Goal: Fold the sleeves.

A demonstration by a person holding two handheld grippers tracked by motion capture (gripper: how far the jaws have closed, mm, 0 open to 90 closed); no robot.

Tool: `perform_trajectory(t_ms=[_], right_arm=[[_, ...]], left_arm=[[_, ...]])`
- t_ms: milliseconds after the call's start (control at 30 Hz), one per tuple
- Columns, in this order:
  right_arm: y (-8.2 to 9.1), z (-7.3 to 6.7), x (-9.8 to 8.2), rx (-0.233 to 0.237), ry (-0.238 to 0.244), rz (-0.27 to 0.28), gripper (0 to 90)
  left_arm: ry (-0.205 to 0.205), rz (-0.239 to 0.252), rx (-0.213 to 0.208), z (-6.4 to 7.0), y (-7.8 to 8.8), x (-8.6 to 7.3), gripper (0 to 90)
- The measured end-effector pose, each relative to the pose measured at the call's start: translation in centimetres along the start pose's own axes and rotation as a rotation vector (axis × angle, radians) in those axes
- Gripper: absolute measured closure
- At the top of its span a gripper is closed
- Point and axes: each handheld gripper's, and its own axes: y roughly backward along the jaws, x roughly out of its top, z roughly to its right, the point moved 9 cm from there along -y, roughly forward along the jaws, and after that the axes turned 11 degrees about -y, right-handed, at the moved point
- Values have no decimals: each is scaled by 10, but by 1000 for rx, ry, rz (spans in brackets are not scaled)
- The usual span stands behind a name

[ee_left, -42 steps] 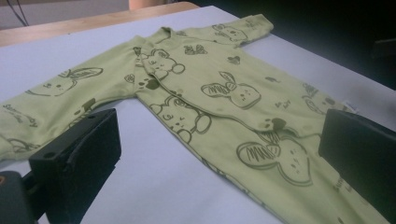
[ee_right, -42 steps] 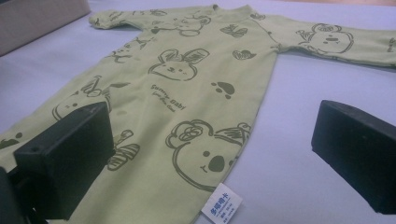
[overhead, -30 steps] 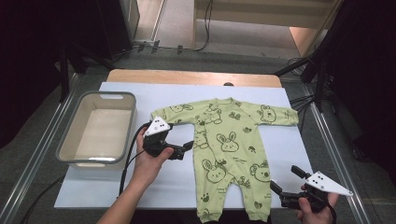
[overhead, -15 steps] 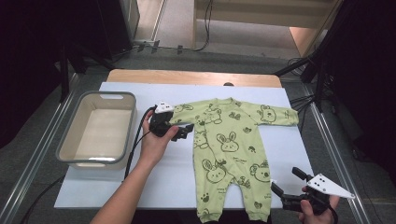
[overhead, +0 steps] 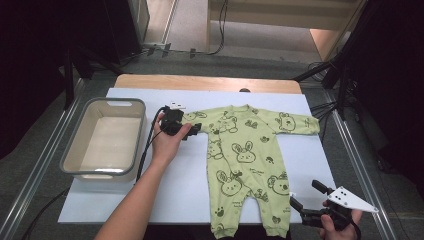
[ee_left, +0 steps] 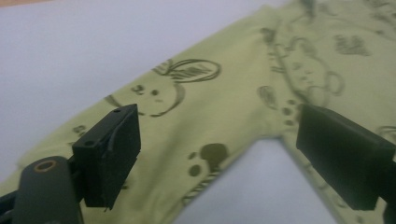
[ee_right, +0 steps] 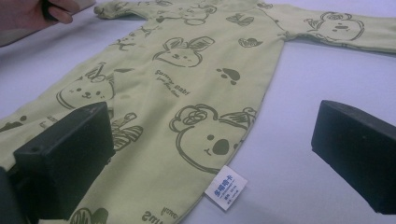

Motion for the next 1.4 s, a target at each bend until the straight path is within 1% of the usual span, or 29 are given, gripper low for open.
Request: perform_trajectory(t_ms=[67,133,233,333,400,433,467,500,533,600,633,700,767,800,833,867,900,967,1000,1067,1100,1167,1233,1300,1400], right_arm=[[0,0,-1,-1,0,-3,0],[-1,0,-1,-3,7,-6,0],[-2,-1,-2,-2,7,-8,0],[-2,0,-3,-3,8,-11,0],[-3,0,-3,-4,10,-10,0],[-3,0,-3,-5,10,-12,0],[-3,0,-3,-5,8,-13,0],[-3,0,-3,-4,9,-13,0],[-3,-1,-4,-5,11,-17,0],[-4,-1,-4,-7,16,-18,0],[-4,-2,-4,-5,16,-20,0],[-4,-2,-4,-3,18,-20,0],[-5,-2,-4,-5,17,-21,0],[-5,-2,-5,-6,18,-22,0],[-5,-2,-5,-7,16,-22,0],[-5,-2,-5,-6,18,-23,0],[-5,-2,-5,-7,17,-24,0],[-5,-2,-5,-6,16,-24,0],[-5,-2,-5,-6,16,-23,0],[-5,-2,-5,-6,15,-22,0],[-5,-2,-5,-7,16,-21,0],[-4,-1,-5,-4,15,-18,0],[-3,-1,-4,-5,18,-15,0],[-3,-1,-4,-6,13,-13,0],[-3,1,-4,-11,9,-12,0]], left_arm=[[7,-11,17,-4,-4,-1,171],[16,-24,19,-8,-8,-4,194],[17,-55,55,-15,-13,-10,246],[23,-71,78,-19,-17,-14,296],[5,-81,101,-20,-19,-15,324],[-11,-92,117,-19,-19,-15,334],[-22,-98,138,-19,-20,-15,361],[-48,-113,165,-20,-20,-16,396],[-55,-113,169,-18,-20,-15,424],[-50,-113,173,-19,-20,-15,472],[-54,-113,167,-18,-20,-15,497],[-72,-115,156,-15,-20,-14,580],[-91,-120,148,-11,-21,-13,691],[-100,-121,145,-9,-21,-13,732],[-108,-122,153,-9,-22,-12,785],[-112,-120,158,-10,-22,-12,842],[-105,-114,149,-10,-22,-12,875],[-80,-111,128,-12,-22,-11,885],[-78,-110,129,-12,-22,-11,887],[-96,-114,150,-15,-21,-10,888],[-95,-111,157,-15,-20,-9,888],[-118,-100,188,-15,-19,-6,888],[-137,-95,200,-14,-18,-3,888],[-129,-70,207,-14,-15,2,888],[-113,-34,197,-13,-11,8,888]])
